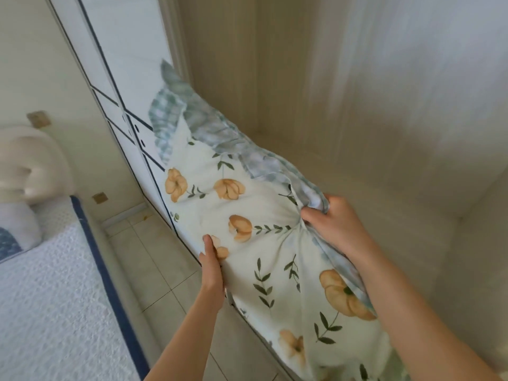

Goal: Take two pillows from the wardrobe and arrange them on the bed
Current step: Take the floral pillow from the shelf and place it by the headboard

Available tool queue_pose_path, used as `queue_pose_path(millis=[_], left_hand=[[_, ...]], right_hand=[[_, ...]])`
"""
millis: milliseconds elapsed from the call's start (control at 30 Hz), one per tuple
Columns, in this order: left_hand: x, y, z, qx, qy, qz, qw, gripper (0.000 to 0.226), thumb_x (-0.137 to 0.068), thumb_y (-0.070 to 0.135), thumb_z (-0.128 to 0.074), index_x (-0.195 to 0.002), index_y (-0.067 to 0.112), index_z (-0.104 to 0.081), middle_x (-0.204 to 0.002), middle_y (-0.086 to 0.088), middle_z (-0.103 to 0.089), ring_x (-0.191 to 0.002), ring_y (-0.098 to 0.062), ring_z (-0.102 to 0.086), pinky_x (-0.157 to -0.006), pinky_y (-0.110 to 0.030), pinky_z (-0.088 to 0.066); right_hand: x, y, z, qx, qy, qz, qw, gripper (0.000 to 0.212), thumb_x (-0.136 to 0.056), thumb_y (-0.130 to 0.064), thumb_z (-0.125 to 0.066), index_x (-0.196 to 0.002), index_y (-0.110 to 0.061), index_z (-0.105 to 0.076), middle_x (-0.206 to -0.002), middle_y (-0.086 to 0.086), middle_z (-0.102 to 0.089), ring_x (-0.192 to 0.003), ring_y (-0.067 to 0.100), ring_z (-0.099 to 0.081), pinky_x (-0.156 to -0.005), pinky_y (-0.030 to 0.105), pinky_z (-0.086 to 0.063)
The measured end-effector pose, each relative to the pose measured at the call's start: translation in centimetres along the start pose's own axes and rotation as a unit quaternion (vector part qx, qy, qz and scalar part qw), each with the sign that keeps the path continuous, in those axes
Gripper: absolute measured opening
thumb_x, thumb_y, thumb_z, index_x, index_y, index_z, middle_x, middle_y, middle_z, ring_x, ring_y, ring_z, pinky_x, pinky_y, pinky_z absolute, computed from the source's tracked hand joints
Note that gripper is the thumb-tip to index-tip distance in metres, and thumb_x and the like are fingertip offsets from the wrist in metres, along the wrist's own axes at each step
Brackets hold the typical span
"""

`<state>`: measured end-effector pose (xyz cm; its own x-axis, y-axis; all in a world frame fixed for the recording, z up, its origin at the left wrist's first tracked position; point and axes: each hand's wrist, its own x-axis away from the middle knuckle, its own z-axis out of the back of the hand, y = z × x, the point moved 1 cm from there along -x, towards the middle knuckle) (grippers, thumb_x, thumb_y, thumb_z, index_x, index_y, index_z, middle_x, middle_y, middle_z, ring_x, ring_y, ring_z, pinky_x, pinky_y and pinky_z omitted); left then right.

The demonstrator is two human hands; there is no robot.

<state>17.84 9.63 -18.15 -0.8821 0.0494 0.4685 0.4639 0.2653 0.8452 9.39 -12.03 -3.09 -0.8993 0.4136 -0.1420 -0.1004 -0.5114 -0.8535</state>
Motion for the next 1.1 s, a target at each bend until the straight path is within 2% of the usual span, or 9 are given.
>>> queue_pose_path(millis=[67, 133, 200, 300, 400, 500, 600, 767, 1100], left_hand=[[0.4, -0.2, 1.4, 0.016, 0.052, -0.023, 0.998, 0.101, -0.064, 0.091, -0.053, -0.142, 0.028, -0.041, -0.131, 0.004, -0.060, -0.119, -0.023, -0.057, -0.109, -0.052, -0.041], [0.8, -0.3, 3.0, 0.020, 0.093, -0.045, 0.994, 0.097, -0.066, 0.085, -0.060, -0.141, 0.025, -0.040, -0.129, 0.003, -0.059, -0.116, -0.024, -0.058, -0.106, -0.052, -0.043], [1.1, -0.4, 5.0, 0.000, 0.126, -0.085, 0.988, 0.091, -0.074, 0.075, -0.062, -0.144, 0.022, -0.037, -0.136, 0.000, -0.056, -0.120, -0.025, -0.057, -0.106, -0.051, -0.044], [2.2, 0.1, 8.3, -0.037, 0.178, -0.136, 0.974, 0.085, -0.076, 0.071, -0.064, -0.143, 0.025, -0.039, -0.129, 0.007, -0.058, -0.119, -0.023, -0.057, -0.101, -0.044, -0.046], [3.8, 0.9, 11.5, -0.079, 0.217, -0.181, 0.956, 0.079, -0.072, 0.073, -0.066, -0.138, 0.036, -0.042, -0.116, 0.021, -0.057, -0.113, -0.016, -0.057, -0.100, -0.043, -0.047], [5.2, 1.1, 14.4, -0.131, 0.252, -0.204, 0.937, 0.079, -0.073, 0.073, -0.064, -0.142, 0.047, -0.037, -0.134, 0.015, -0.056, -0.123, -0.018, -0.055, -0.104, -0.050, -0.045], [6.1, 1.7, 17.0, -0.177, 0.286, -0.196, 0.921, 0.087, -0.071, 0.077, -0.060, -0.147, 0.051, -0.027, -0.145, 0.012, -0.047, -0.131, -0.020, -0.049, -0.108, -0.056, -0.040], [6.2, 3.5, 21.0, -0.193, 0.344, -0.190, 0.899, 0.087, -0.070, 0.076, -0.059, -0.145, 0.062, -0.016, -0.157, 0.012, -0.033, -0.141, -0.019, -0.037, -0.114, -0.053, -0.031], [1.9, 8.7, 28.6, -0.262, 0.370, -0.228, 0.861, 0.086, -0.073, 0.074, -0.059, -0.143, 0.070, -0.010, -0.128, 0.021, -0.035, -0.116, -0.012, -0.042, -0.093, -0.040, -0.035]], right_hand=[[0.2, 0.1, -1.6, 0.048, 0.010, 0.026, 0.998, 0.018, -0.078, -0.030, -0.053, -0.064, -0.021, -0.048, -0.053, -0.013, -0.051, -0.051, 0.009, -0.049, -0.051, 0.030, -0.039], [0.5, 0.2, -3.4, 0.118, 0.015, 0.063, 0.991, 0.021, -0.083, -0.033, -0.049, -0.100, -0.021, -0.052, -0.082, -0.006, -0.061, -0.066, 0.020, -0.057, -0.055, 0.034, -0.042], [0.8, 0.8, -5.6, 0.178, -0.012, 0.124, 0.976, 0.051, -0.087, -0.031, -0.043, -0.135, -0.024, -0.027, -0.120, 0.001, -0.050, -0.077, 0.027, -0.056, -0.060, 0.036, -0.043], [1.6, 1.5, -8.7, 0.181, -0.090, 0.192, 0.960, 0.065, -0.087, -0.042, -0.029, -0.148, -0.039, -0.005, -0.151, 0.005, -0.022, -0.100, 0.031, -0.055, -0.069, 0.038, -0.048], [2.1, 2.2, -11.8, 0.119, -0.158, 0.192, 0.961, 0.070, -0.088, -0.055, -0.033, -0.147, -0.049, 0.002, -0.156, 0.003, -0.011, -0.129, 0.028, -0.038, -0.095, 0.050, -0.045], [2.3, 1.8, -15.1, 0.083, -0.172, 0.210, 0.959, 0.081, -0.085, -0.064, -0.044, -0.148, -0.049, 0.004, -0.157, 0.003, -0.011, -0.142, 0.020, -0.018, -0.109, 0.049, -0.032], [2.2, 0.6, -18.1, 0.060, -0.176, 0.235, 0.954, 0.084, -0.083, -0.064, -0.050, -0.147, -0.051, 0.003, -0.155, 0.003, -0.016, -0.134, 0.010, -0.022, -0.100, 0.036, -0.031], [0.9, -1.4, -23.6, 0.076, -0.236, 0.239, 0.939, 0.075, -0.084, -0.061, -0.049, -0.142, -0.062, -0.002, -0.153, 0.008, -0.016, -0.134, 0.032, -0.033, -0.097, 0.043, -0.037], [-2.3, -5.7, -36.5, 0.091, -0.267, 0.211, 0.936, 0.087, -0.083, -0.058, -0.056, -0.144, -0.054, 0.006, -0.152, 0.013, -0.023, -0.127, 0.035, -0.043, -0.096, 0.052, -0.046]])
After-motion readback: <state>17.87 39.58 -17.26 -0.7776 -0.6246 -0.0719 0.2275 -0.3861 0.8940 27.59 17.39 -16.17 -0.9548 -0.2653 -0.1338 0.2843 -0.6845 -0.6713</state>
